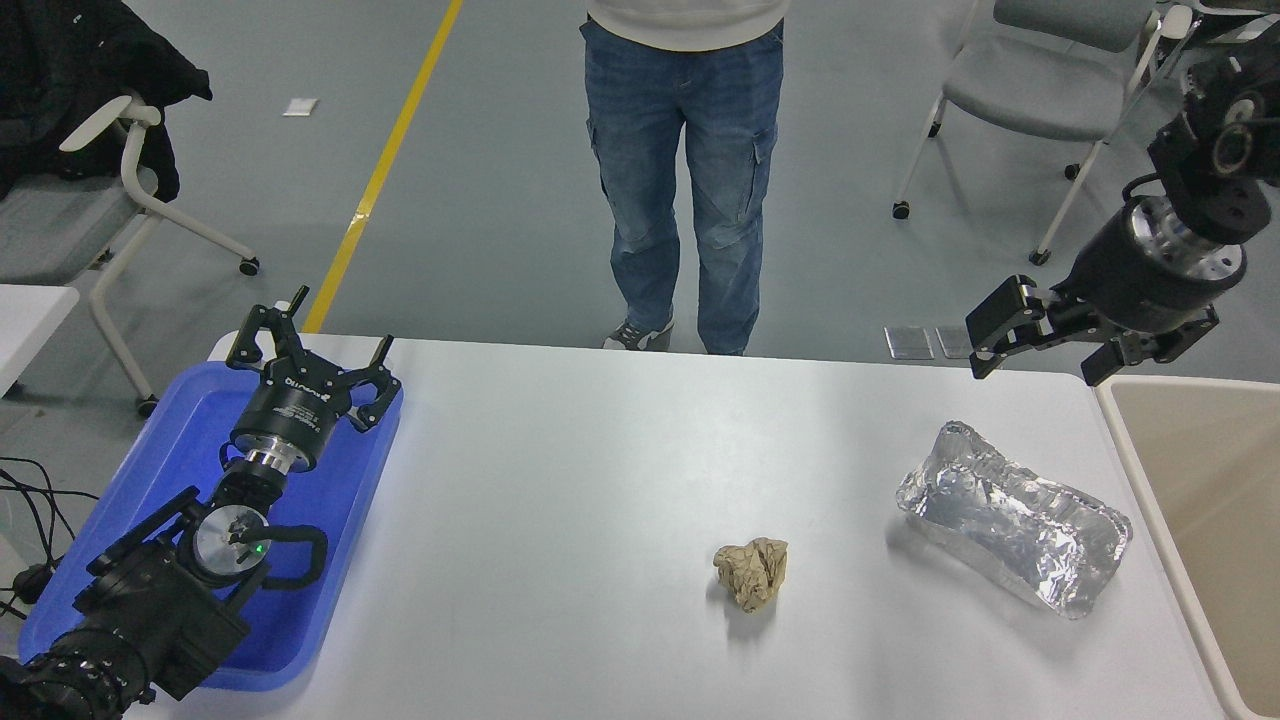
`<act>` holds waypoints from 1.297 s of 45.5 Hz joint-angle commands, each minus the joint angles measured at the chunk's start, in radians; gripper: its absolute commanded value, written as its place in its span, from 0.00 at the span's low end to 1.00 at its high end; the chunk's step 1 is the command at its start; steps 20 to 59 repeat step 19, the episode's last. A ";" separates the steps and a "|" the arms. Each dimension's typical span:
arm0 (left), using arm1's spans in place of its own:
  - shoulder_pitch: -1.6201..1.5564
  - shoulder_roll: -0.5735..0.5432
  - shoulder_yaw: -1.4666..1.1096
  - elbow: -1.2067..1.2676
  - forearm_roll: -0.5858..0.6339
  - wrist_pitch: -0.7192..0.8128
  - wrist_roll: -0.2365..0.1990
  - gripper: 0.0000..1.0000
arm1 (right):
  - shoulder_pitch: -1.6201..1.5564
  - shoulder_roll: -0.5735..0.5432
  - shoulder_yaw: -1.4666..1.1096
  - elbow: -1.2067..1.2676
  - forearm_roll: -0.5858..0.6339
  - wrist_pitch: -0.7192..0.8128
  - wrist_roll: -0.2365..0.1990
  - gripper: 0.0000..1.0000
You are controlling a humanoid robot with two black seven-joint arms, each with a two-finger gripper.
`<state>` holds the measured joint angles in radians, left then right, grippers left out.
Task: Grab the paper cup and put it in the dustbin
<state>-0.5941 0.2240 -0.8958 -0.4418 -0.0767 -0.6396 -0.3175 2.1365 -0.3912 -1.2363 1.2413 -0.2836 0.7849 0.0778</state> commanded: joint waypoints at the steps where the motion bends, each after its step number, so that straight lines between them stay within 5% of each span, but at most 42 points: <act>1: -0.001 0.000 -0.002 0.000 0.000 -0.002 0.000 1.00 | 0.017 0.026 0.001 0.000 0.000 0.000 0.000 1.00; 59: -0.001 0.000 0.000 0.000 0.000 -0.002 0.000 1.00 | 0.019 0.031 0.000 -0.006 -0.002 0.000 0.000 1.00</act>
